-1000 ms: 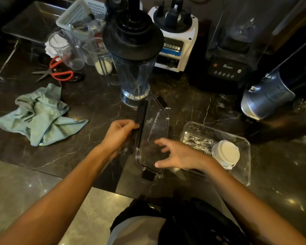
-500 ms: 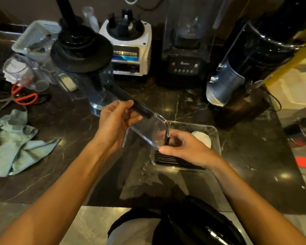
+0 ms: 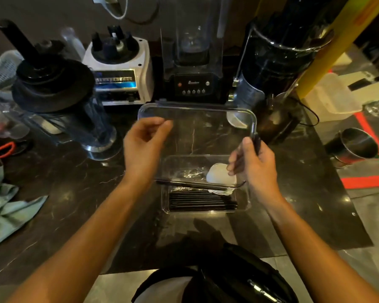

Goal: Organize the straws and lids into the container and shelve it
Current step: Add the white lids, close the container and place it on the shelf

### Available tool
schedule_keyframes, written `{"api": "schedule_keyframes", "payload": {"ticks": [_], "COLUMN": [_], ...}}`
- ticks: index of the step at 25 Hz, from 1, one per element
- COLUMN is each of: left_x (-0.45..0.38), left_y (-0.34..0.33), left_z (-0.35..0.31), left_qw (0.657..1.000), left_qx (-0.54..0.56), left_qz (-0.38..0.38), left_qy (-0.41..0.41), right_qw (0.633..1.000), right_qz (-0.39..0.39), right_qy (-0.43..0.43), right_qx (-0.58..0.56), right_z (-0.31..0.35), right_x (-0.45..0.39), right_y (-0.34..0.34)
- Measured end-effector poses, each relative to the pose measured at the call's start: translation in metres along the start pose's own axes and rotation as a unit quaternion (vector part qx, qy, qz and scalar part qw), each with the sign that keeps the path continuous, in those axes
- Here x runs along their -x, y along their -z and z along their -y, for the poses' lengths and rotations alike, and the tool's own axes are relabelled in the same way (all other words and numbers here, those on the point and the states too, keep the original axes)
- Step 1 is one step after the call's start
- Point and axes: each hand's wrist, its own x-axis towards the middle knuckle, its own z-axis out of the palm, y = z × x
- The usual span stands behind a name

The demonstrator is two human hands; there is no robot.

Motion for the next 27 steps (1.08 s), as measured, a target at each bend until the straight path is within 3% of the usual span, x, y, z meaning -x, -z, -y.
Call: {"api": "schedule_keyframes", "payload": {"ticks": [2,5,9,13,18,22,27], "left_x": [0.005,0.011,0.013,0.017,0.022,0.025,0.021], "left_y": [0.01,0.019,0.017,0.013,0.017,0.023,0.029], "left_z": [0.015,0.039,0.055,0.07,0.097,0.116,0.126], "left_qw": [0.994,0.974,0.98,0.979,0.971,0.971,0.971], "left_qx": [-0.088,-0.193,-0.056,-0.01,-0.063,-0.143,-0.158], "left_qz": [-0.064,-0.078,0.049,0.039,0.026,0.012,0.02], "left_qy": [-0.01,0.085,0.185,0.198,0.23,0.194,0.181], "right_qw": [0.998,0.993,0.982,0.976,0.969,0.939,0.941], "right_qz": [-0.001,0.0,0.013,0.031,-0.007,-0.008,-0.014], "right_qy": [-0.057,-0.12,-0.18,-0.217,-0.207,-0.163,-0.145], "right_qx": [-0.019,-0.02,-0.054,-0.006,0.137,0.303,0.306], "right_z": [-0.001,-0.01,-0.026,-0.042,-0.066,-0.085,-0.1], "right_x": [-0.007,-0.01,-0.012,-0.016,-0.019,-0.021,-0.017], "right_y": [0.018,0.039,0.054,0.062,0.069,0.075,0.074]}}
